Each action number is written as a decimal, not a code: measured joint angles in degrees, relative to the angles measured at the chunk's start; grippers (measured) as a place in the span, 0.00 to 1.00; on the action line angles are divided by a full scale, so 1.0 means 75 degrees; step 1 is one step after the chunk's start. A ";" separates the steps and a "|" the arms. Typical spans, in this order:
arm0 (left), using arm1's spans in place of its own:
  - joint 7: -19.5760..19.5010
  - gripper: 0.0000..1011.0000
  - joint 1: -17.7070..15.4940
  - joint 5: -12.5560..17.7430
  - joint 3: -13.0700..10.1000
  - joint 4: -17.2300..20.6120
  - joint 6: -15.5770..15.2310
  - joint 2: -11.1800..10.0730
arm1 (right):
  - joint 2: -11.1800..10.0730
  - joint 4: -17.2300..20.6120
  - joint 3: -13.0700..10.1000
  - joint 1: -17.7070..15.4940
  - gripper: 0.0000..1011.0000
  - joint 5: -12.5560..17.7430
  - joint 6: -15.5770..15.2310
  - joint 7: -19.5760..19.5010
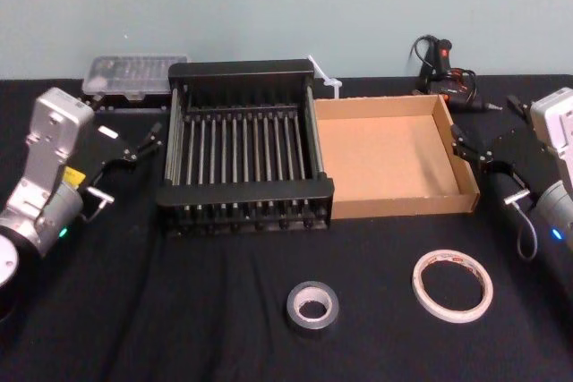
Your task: Pick up the white tape and place it into the black box , Pick up the silver tape and place it into the brown box.
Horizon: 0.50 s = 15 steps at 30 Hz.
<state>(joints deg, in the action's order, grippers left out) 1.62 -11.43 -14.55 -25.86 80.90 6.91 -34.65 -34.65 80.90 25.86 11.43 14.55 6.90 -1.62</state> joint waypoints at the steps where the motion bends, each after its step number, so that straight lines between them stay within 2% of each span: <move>1: 0.0000 0.99 0.0000 0.0000 0.0000 0.0000 0.0000 0.0000 | 0.0000 0.0000 0.0000 0.0000 0.99 0.0000 0.0000 0.0000; 9: 0.0000 0.99 0.0000 0.0000 -0.0001 0.0000 0.0000 0.0000 | 0.0006 0.0037 -0.0094 -0.0045 0.99 -0.0031 0.0002 0.0057; 15: 0.0000 0.99 0.0000 0.0000 0.0000 0.0000 0.0000 0.0000 | -0.0077 0.0344 -0.0279 -0.0227 0.99 -0.0010 -0.0024 0.0250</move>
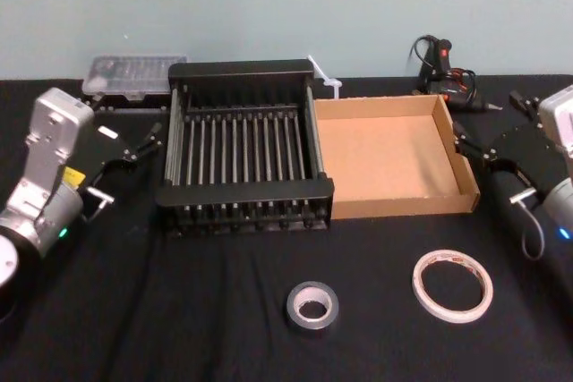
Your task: Pick up the white tape and place it into the black box , Pick up the silver tape and place it into the brown box.
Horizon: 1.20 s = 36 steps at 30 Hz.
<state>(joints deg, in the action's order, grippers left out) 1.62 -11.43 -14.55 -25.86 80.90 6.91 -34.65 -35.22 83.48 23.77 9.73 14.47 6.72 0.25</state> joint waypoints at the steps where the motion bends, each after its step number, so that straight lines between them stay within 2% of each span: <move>1: 0.0000 0.99 0.0000 0.0000 0.0000 0.0000 0.0000 0.0000 | -0.0036 0.0100 -0.0055 -0.0062 0.99 0.0042 -0.0027 0.0062; 10: -0.0001 0.99 0.0000 0.0000 0.0000 0.0000 0.0000 0.0001 | -0.0345 0.0791 -0.0433 -0.0520 0.99 0.0431 -0.0299 0.0518; 21: -0.0001 0.99 0.0000 0.0000 0.0000 0.0000 0.0000 0.0000 | -0.0876 0.1768 -0.1042 -0.1429 0.99 0.1051 -0.0914 0.1064; 30: 0.0000 0.99 0.0000 0.0000 0.0000 0.0000 0.0000 0.0000 | -0.1220 0.2225 -0.1410 -0.2147 0.99 0.1416 -0.1300 0.1561; 36: -0.0001 0.99 0.0000 0.0000 0.0000 0.0000 0.0000 0.0000 | -0.1308 0.2305 -0.1494 -0.2416 0.99 0.1555 -0.1585 0.1835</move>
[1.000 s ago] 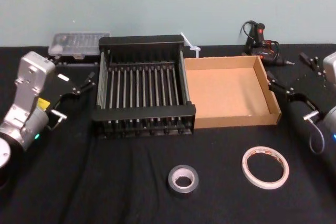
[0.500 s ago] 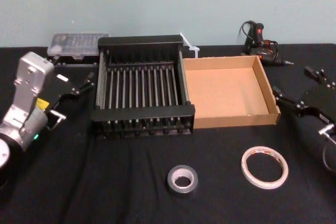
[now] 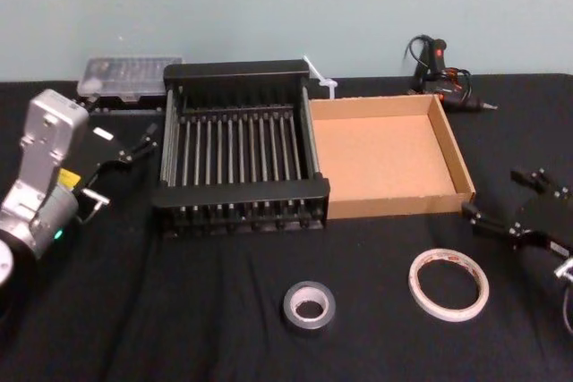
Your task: Pick up the white tape and place it into the black box , Pick up the silver tape and place it into the brown box.
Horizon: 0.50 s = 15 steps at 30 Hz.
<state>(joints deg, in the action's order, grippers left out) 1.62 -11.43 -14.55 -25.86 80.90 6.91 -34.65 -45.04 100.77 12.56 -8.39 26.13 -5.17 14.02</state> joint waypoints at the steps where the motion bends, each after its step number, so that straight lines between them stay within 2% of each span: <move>1: 0.0000 0.99 0.0000 0.0000 0.0000 0.0000 0.0000 0.0000 | -0.0005 0.0000 0.0000 -0.0022 0.99 0.0000 -0.0039 0.0029; 7: 0.0000 0.99 0.0000 0.0000 0.0000 0.0000 0.0000 0.0000 | 0.0002 -0.0070 0.0057 -0.0085 0.99 -0.0084 -0.0273 0.0253; 15: 0.0000 0.99 0.0000 0.0000 0.0000 0.0000 0.0000 0.0000 | 0.0163 -0.0303 0.0248 0.0093 0.99 -0.0307 -0.0584 0.0555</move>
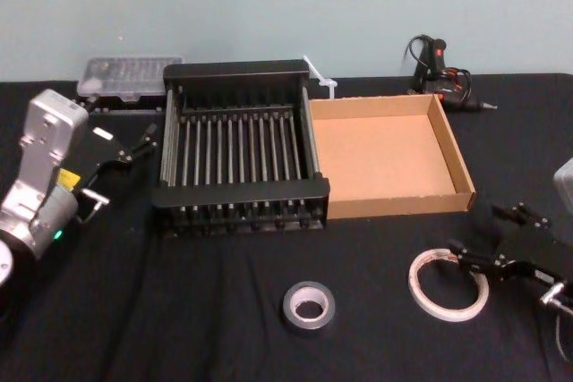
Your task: Pick up the white tape and place it into the black box , Pick up the silver tape and place it into the brown box.
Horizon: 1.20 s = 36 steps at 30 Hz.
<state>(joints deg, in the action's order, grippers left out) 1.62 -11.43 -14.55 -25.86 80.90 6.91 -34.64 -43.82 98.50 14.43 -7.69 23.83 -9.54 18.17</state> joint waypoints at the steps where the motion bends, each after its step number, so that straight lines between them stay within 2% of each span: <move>1: 0.0000 0.99 0.0000 0.0000 0.0000 0.0000 0.0000 0.0000 | 0.0015 -0.0023 0.0022 0.0018 0.99 -0.0023 -0.0022 0.0027; 13: 0.0000 0.99 0.0000 0.0000 0.0000 0.0000 0.0000 0.0000 | 0.0308 -0.0415 0.0187 0.0305 0.99 -0.0260 -0.0271 0.0441; 36: 0.0000 0.99 0.0000 0.0000 0.0000 0.0000 0.0000 0.0000 | 0.0624 -0.0709 0.0088 0.0429 0.99 -0.0435 -0.0590 0.0809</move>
<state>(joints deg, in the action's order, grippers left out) 1.62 -11.43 -14.55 -25.86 80.90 6.91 -34.65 -39.14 93.18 15.09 -4.48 20.56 -13.97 24.25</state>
